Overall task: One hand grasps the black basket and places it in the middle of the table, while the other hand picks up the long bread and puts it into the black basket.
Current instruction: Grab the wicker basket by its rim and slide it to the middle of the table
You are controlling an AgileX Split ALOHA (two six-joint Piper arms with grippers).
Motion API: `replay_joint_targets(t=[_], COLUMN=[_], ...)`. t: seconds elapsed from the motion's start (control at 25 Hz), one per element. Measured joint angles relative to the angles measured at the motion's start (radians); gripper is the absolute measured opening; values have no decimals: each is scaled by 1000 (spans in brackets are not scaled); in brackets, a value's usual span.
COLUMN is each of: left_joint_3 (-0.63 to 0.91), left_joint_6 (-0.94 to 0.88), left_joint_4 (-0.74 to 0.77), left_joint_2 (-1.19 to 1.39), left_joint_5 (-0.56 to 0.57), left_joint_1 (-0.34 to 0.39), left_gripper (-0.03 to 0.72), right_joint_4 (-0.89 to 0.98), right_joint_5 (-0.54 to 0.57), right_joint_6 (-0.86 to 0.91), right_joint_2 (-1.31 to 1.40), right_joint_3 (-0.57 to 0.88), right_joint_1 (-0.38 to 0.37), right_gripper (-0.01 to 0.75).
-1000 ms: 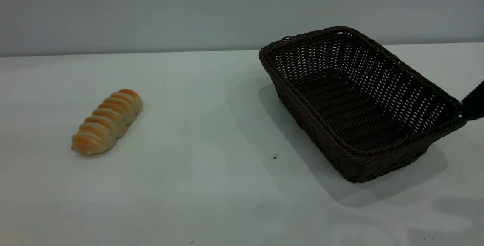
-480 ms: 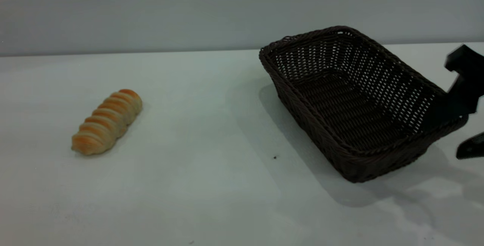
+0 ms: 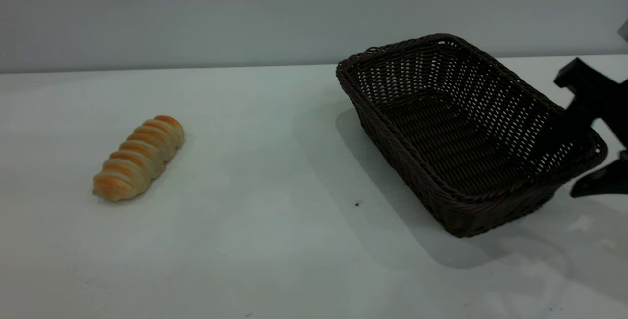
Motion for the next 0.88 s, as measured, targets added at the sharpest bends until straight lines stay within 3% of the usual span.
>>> replay_joint_targets(t=[0.2,0.36,0.52,0.68,0.88], left_joint_3=[0,0,0,0,0], left_joint_6=[0,0,0,0,0], left_joint_4=[0,0,0,0,0], left_joint_2=[0,0,0,0,0], left_joint_5=[0,0,0,1,1], left_joint_1=[0,0,0,0,0], left_gripper=[567,563,563,563,563], right_joint_4=[66,75,35,-130,-552], right_joint_5=[-2,0,15,42,195], right_joint_6=[1,8,8,24,230], right_joint_2=[186,276,271,221,222], right_joint_3=[-124,-181,-189,-203,-358], right_joint_1=[0,0,0,12,87], right_gripper=[505,343,345,346,346])
